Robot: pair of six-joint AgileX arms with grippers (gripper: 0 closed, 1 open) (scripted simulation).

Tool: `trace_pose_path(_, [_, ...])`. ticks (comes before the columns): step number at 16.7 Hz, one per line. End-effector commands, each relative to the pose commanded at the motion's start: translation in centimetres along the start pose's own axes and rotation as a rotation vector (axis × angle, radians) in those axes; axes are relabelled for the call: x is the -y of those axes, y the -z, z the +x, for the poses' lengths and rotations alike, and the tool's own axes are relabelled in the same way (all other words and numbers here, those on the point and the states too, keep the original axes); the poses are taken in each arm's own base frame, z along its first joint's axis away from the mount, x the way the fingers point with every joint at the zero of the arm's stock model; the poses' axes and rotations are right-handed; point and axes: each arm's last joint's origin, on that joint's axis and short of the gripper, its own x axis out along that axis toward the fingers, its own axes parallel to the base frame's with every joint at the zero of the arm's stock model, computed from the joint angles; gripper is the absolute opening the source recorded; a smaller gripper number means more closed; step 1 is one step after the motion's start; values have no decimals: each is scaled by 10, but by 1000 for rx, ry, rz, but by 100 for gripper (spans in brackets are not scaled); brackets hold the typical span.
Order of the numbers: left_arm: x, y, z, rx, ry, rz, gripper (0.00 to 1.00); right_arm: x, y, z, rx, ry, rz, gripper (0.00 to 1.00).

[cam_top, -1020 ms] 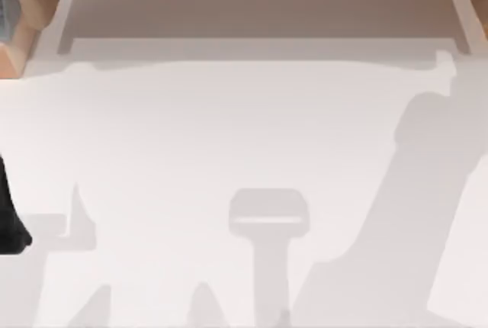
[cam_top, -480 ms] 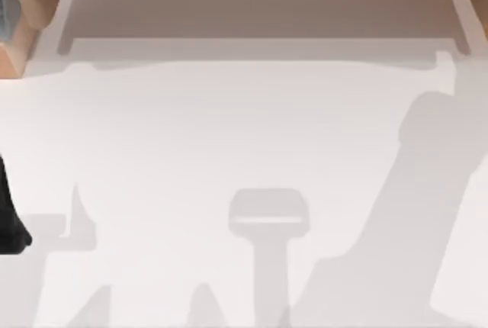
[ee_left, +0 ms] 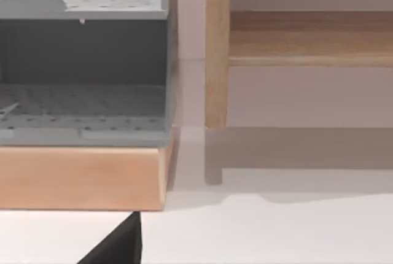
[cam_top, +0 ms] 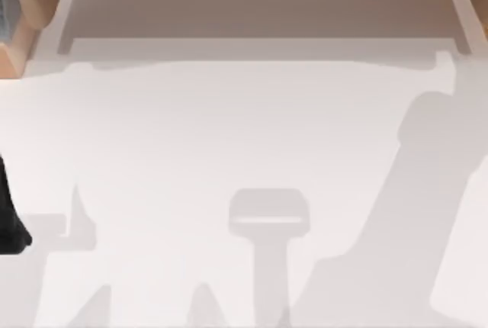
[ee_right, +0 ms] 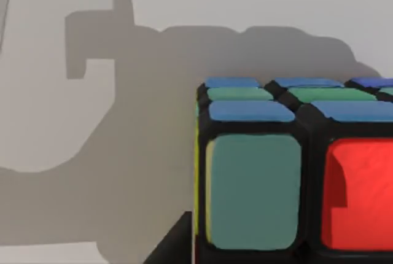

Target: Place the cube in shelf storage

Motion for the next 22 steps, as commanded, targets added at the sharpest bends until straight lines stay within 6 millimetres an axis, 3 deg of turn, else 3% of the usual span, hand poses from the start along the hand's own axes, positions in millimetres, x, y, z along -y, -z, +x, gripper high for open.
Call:
trace_pose_path(10, [0,0,0,0,0,0,100,2,1,-1,2,1,3,0])
trace_pose_path(14, [0,0,0,0,0,0,100,7,6,2,35,-29,-84,0])
trace_pose_path(18, [0,0,0,0,0,0,100,16,14,-10,75,-36,-173,0])
trace_pose_path(22, [0,0,0,0,0,0,100,16,13,-16,39,-36,-146,0])
